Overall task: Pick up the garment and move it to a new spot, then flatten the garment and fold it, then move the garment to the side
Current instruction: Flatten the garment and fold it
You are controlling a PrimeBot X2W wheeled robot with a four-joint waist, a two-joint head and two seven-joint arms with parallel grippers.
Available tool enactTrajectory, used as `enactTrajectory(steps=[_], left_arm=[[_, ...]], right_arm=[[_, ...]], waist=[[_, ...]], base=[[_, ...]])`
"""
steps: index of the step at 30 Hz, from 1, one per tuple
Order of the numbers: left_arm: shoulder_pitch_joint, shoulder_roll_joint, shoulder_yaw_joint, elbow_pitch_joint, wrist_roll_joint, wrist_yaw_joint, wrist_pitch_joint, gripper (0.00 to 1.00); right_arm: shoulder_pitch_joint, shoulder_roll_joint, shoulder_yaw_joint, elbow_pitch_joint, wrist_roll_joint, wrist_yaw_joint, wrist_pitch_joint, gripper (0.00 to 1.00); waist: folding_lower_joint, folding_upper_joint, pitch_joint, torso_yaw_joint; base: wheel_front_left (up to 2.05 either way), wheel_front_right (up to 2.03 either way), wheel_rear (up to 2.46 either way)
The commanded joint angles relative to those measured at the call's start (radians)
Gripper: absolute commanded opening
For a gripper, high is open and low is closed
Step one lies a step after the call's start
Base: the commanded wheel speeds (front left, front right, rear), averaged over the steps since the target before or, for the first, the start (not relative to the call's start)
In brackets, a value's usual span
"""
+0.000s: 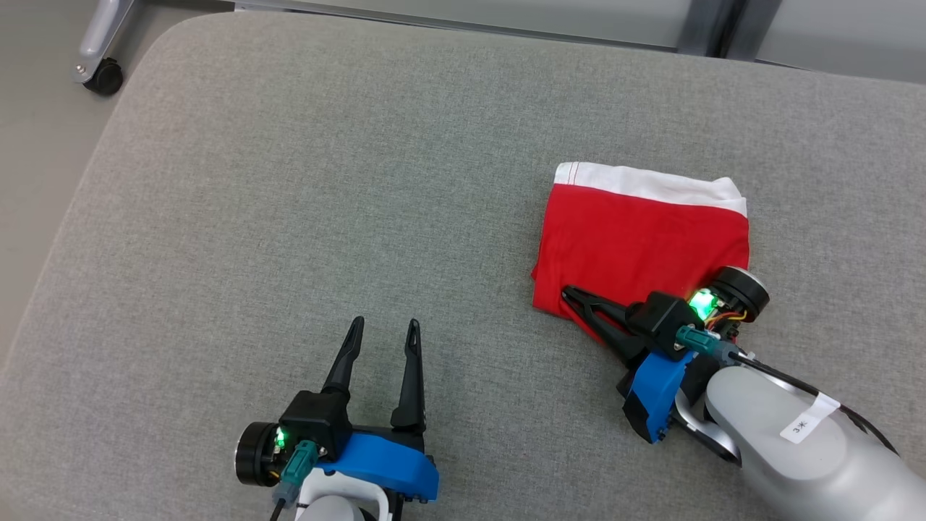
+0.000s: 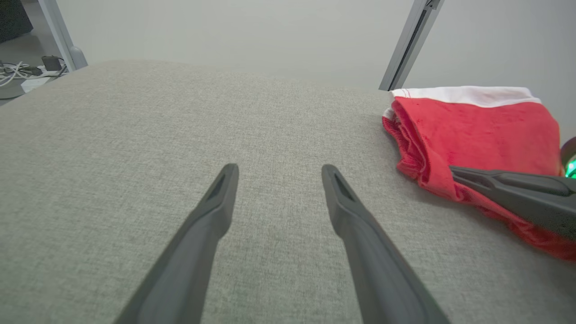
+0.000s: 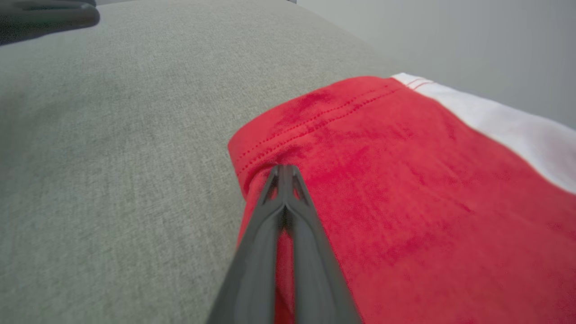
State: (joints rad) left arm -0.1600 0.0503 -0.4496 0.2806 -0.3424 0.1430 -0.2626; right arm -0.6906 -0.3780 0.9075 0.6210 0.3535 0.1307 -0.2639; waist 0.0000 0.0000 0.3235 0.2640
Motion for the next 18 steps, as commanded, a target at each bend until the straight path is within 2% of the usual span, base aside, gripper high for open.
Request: enactTrajectory(steps=[1,7,11,14,18], left_arm=[[-0.002,0.0,0.003,-0.003,-0.001,-0.002,-0.003,1.0],[-0.009,0.0,0.005,-0.004,0.002,-0.006,-0.003,1.0],[-0.004,0.0,0.02,0.002,0.013,-0.01,-0.002,1.0],[-0.002,0.0,0.041,0.009,0.022,-0.016,-0.002,1.0],[-0.012,0.0,0.069,0.015,0.043,-0.027,-0.002,1.0]], right_arm=[[-0.013,-0.007,0.005,-0.01,0.008,0.0,0.0,0.0],[0.003,-0.006,0.068,-0.016,0.065,0.0,0.0,0.0],[-0.006,0.0,0.075,-0.102,0.136,0.0,0.0,0.0],[0.014,0.0,0.021,-0.165,0.162,0.0,0.0,0.0],[0.067,0.014,-0.138,-0.191,0.159,0.0,0.0,0.0]], waist=[[0.0,0.0,-0.002,-0.002],[0.0,0.0,-0.008,-0.022],[0.0,0.0,-0.022,-0.06],[0.0,0.0,-0.041,-0.1],[0.0,0.0,-0.071,-0.154]], base=[[0.0,0.0,0.0],[0.0,0.0,0.0],[0.0,0.0,0.0],[0.0,0.0,0.0],[0.0,0.0,0.0]])
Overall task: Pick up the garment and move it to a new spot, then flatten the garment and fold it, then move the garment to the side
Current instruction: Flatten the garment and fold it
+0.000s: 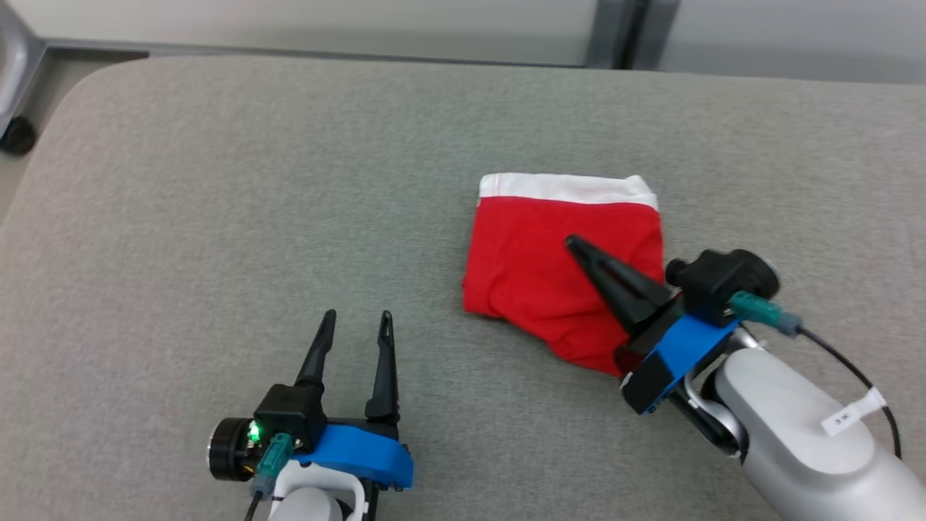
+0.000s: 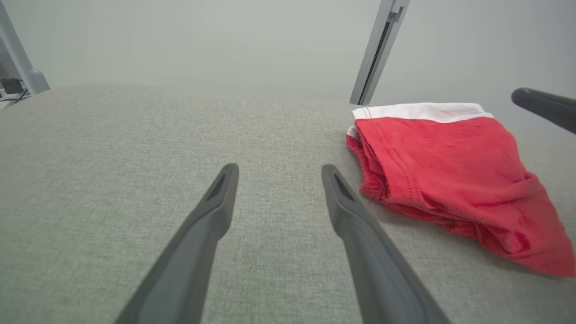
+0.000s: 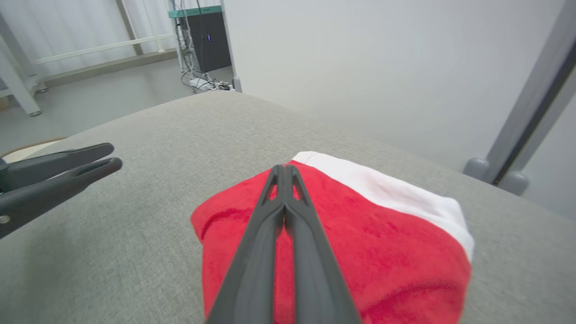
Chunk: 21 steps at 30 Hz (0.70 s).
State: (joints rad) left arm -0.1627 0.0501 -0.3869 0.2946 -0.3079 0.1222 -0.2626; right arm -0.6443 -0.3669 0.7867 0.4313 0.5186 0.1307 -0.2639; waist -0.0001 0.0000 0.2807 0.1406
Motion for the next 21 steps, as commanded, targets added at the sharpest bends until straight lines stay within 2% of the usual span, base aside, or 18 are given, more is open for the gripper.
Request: enactTrajectory(steps=[1,2,4,12,17,21], left_arm=[[-0.012,0.001,0.018,0.003,0.014,-0.008,-0.002,1.0],[-0.015,0.001,0.025,0.005,0.021,-0.01,-0.003,1.0],[-0.024,0.001,0.049,0.015,0.038,-0.017,-0.002,1.0],[-0.023,0.001,0.135,0.064,0.101,-0.041,-0.002,1.0],[0.004,0.001,0.157,0.085,0.124,-0.043,-0.002,1.0],[0.042,0.001,0.167,0.097,0.145,-0.038,-0.002,1.0]], right_arm=[[0.037,0.012,-0.062,0.0,-0.013,0.0,0.0,0.21],[0.054,0.019,-0.112,0.002,-0.02,0.0,0.0,0.42],[0.085,0.032,-0.197,0.014,-0.046,0.0,0.0,1.0],[0.202,0.107,-0.465,0.072,-0.149,0.0,0.0,1.0],[0.269,0.154,-0.56,0.093,-0.183,0.0,0.0,1.0],[0.313,0.196,-0.597,0.108,-0.214,0.0,0.0,1.0]], waist=[[0.0001,0.0,-0.038,-0.048],[0.0001,0.0,-0.043,-0.06],[0.0001,0.0,-0.057,-0.088],[0.0001,0.0,-0.106,-0.173],[0.0001,0.0,-0.134,-0.203],[0.0001,0.0,-0.165,-0.223]], base=[[0.0,0.0,0.0],[0.0,0.0,0.0],[0.0,0.0,0.0],[0.0,0.0,0.0],[0.0,0.0,0.0],[0.0,0.0,0.0]])
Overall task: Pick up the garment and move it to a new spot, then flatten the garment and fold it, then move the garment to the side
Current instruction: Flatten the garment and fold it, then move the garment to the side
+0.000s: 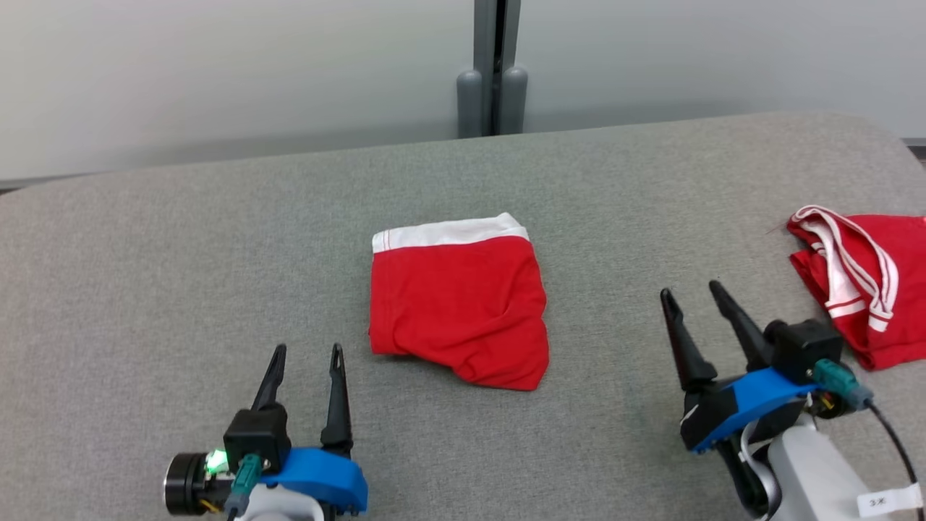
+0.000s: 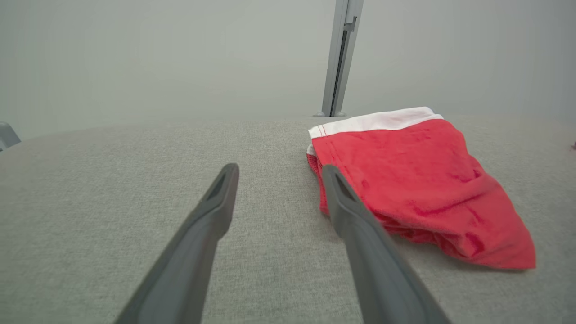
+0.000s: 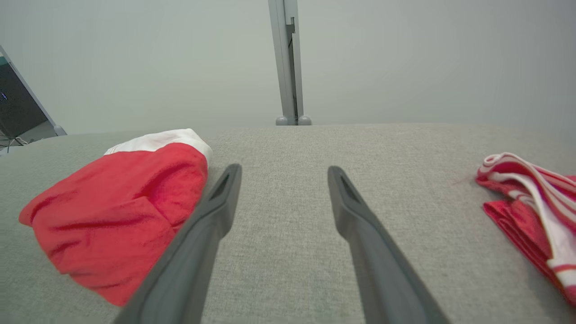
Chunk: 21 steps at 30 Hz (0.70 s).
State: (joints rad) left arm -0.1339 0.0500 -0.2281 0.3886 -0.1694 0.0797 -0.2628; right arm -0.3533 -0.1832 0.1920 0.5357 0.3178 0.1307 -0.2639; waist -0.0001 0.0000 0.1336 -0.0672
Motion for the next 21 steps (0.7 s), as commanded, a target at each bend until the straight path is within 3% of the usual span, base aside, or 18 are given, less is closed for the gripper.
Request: enactTrajectory(steps=[1,8,21], left_arm=[[0.024,0.001,0.01,0.005,0.013,0.005,-0.002,1.0],[0.077,0.001,0.016,-0.007,0.008,0.008,-0.002,1.0],[0.054,0.001,-0.017,-0.022,-0.004,0.012,-0.002,1.0]], right_arm=[[0.03,0.019,-0.008,0.008,-0.015,0.0,0.0,1.0],[0.076,0.053,-0.021,0.02,-0.035,0.0,0.0,1.0],[0.047,0.031,0.021,0.038,-0.01,0.0,0.0,1.0]], waist=[[0.0001,0.0,-0.024,-0.019],[0.0001,0.0,-0.055,-0.025],[0.0001,0.0,-0.018,0.041]], base=[[0.0,0.0,0.0],[0.0,0.0,0.0],[0.0,0.0,0.0]])
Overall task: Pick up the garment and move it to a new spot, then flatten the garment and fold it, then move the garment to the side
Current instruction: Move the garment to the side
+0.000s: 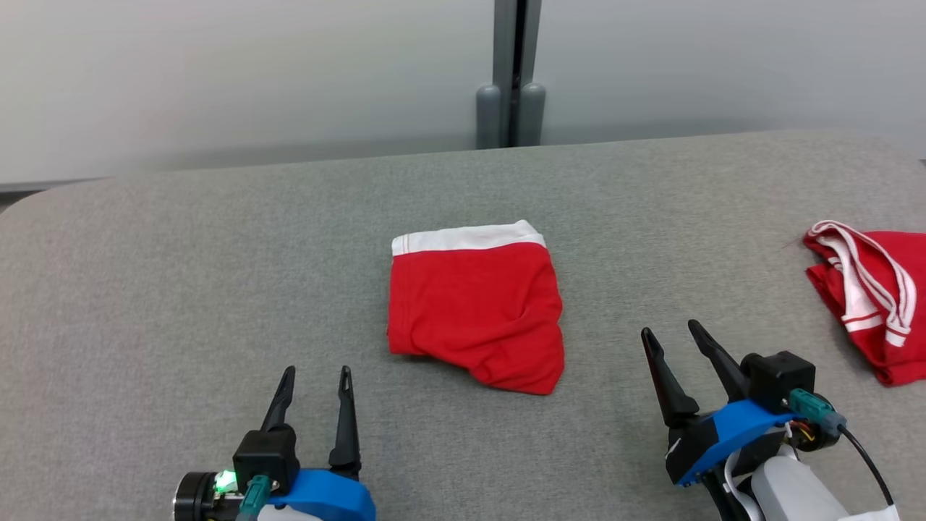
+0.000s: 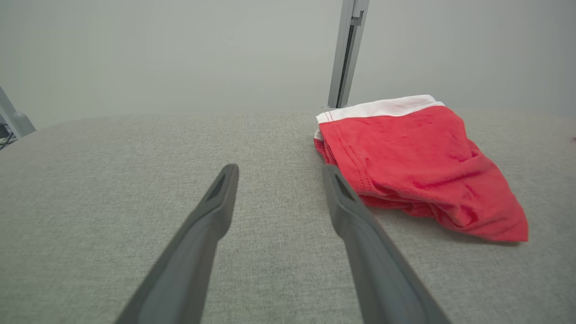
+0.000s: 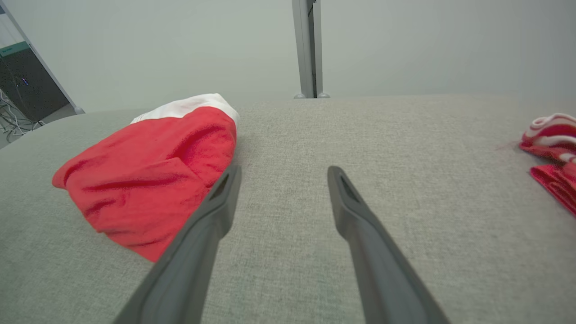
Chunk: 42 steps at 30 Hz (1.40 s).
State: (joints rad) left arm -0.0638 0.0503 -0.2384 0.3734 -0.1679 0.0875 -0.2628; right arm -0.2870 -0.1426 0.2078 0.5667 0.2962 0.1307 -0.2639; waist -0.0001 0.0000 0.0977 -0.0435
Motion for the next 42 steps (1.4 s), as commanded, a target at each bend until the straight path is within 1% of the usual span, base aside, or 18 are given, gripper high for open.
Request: enactTrajectory(steps=[1,4,5,9,12,16,18,20,21,22,23,25,29,32,37,42], left_arm=[[-0.02,0.0,-0.017,-0.01,-0.01,0.005,-0.002,1.0],[-0.037,0.0,-0.05,-0.017,-0.025,0.009,-0.002,1.0],[-0.037,0.0,-0.05,-0.017,-0.025,0.009,-0.002,1.0],[-0.061,0.0,-0.095,-0.019,-0.041,0.019,-0.002,1.0],[-0.073,0.0,-0.123,-0.02,-0.052,0.029,-0.002,1.0],[-0.086,0.0,-0.155,-0.021,-0.065,0.036,-0.002,1.0],[-0.093,0.0,-0.167,-0.022,-0.068,0.037,-0.002,1.0],[-0.095,0.0,-0.176,-0.025,-0.072,0.041,-0.002,1.0],[-0.097,0.0,-0.179,-0.026,-0.072,0.043,-0.002,1.0],[-0.099,0.0,-0.18,-0.029,-0.072,0.044,-0.002,1.0],[-0.1,0.0,-0.18,-0.03,-0.072,0.045,-0.002,1.0],[-0.103,0.0,-0.174,-0.034,-0.067,0.048,-0.002,1.0],[-0.099,0.0,-0.156,-0.039,-0.051,0.037,-0.002,1.0],[-0.104,0.0,-0.143,-0.037,-0.039,0.023,-0.002,1.0],[-0.13,0.0,-0.141,-0.026,-0.02,-0.01,-0.002,1.0],[-0.175,0.0,-0.153,-0.005,-0.007,-0.042,-0.002,1.0]], right_arm=[[-0.028,-0.014,0.017,0.017,0.019,0.0,0.0,1.0],[-0.076,-0.033,0.06,0.051,0.043,0.0,0.0,1.0],[-0.076,-0.033,0.06,0.051,0.043,0.0,0.0,1.0],[-0.165,-0.062,0.118,0.099,0.088,0.0,0.0,1.0],[-0.233,-0.071,0.153,0.135,0.121,0.0,0.0,1.0],[-0.297,-0.084,0.192,0.207,0.165,0.0,0.0,1.0],[-0.322,-0.09,0.199,0.242,0.179,0.0,0.0,1.0],[-0.328,-0.083,0.198,0.298,0.204,0.0,0.0,1.0],[-0.336,-0.076,0.201,0.317,0.213,0.0,0.0,0.94],[-0.343,-0.074,0.205,0.335,0.219,0.0,0.001,0.41],[-0.343,-0.074,0.206,0.346,0.224,0.0,0.001,0.0],[-0.334,-0.072,0.2,0.351,0.234,0.0,0.001,0.0],[-0.312,-0.066,0.175,0.311,0.231,0.0,0.001,0.0],[-0.285,-0.052,0.151,0.276,0.222,0.0,0.001,0.0],[-0.24,-0.022,0.154,0.24,0.206,0.0,0.001,0.0],[-0.212,-0.008,0.172,0.212,0.21,0.0,0.001,0.0]], waist=[[0.0001,0.0,0.027,0.027],[0.0001,0.0,0.066,0.063],[0.0001,0.0,0.066,0.063],[0.0001,0.0,0.121,0.114],[0.0001,0.0,0.156,0.15],[0.0001,0.0,0.19,0.2],[0.0001,0.0,0.203,0.221],[0.0001,0.0,0.212,0.236],[0.0001,0.0,0.214,0.242],[0.0001,0.0,0.217,0.246],[0.0001,0.0,0.218,0.247],[0.0001,0.0,0.219,0.243],[0.0001,0.0,0.201,0.196],[0.0001,0.0,0.18,0.132],[0.0001,0.0,0.153,-0.018],[0.0001,0.0,0.146,-0.173]], base=[[0.0,0.0,0.0],[0.0,0.0,0.0],[0.0,0.0,0.0],[0.0,0.0,0.0],[0.0,0.0,0.0],[0.0,0.0,0.0],[0.0,0.0,0.0],[0.0,0.0,0.0],[0.0,0.0,0.0],[0.0,0.0,0.0],[0.0,0.0,0.0],[0.0,0.0,0.0],[0.0,0.0,0.0],[0.0,0.0,0.0],[0.0,0.0,0.0],[0.0,0.0,0.0]])
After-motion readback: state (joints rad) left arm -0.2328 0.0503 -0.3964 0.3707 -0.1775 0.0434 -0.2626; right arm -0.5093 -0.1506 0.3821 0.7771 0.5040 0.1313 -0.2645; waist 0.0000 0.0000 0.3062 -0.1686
